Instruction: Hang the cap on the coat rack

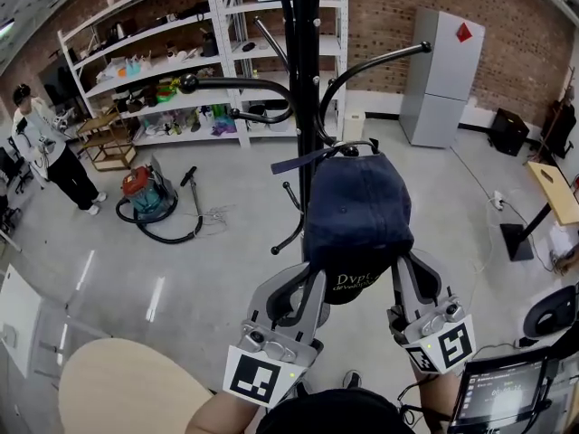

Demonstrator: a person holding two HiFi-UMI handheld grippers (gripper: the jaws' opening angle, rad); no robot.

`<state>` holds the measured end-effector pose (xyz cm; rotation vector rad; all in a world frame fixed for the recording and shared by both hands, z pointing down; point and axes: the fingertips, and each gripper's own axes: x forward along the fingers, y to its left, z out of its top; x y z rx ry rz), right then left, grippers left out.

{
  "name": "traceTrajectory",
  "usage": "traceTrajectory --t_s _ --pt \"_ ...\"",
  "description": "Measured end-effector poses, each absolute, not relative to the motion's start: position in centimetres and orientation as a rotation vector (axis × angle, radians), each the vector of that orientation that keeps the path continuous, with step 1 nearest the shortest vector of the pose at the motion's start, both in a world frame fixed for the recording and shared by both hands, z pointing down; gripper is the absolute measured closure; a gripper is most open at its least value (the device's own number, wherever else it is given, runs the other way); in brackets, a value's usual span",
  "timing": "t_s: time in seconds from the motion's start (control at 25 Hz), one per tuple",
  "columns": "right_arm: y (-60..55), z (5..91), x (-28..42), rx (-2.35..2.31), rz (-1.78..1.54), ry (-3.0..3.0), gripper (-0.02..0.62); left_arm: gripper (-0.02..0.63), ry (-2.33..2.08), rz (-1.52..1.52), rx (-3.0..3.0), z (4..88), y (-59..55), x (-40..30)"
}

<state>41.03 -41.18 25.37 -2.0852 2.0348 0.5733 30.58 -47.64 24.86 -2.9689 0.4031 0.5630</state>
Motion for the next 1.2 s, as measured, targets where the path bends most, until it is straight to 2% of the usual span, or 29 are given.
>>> traceTrajectory --t_s 0.32,1.2 --pt "-42.5 25.9 42.4 -2.023 0.554 2.092 0.581 0.587 0.496 0.587 -2.951 24.6 -48.8 31.7" --pt "-46.0 29.9 45.1 -2.044 0.396 2.157 0.581 0.587 0.647 0.368 -2.968 29.4 -51.7 34.1"
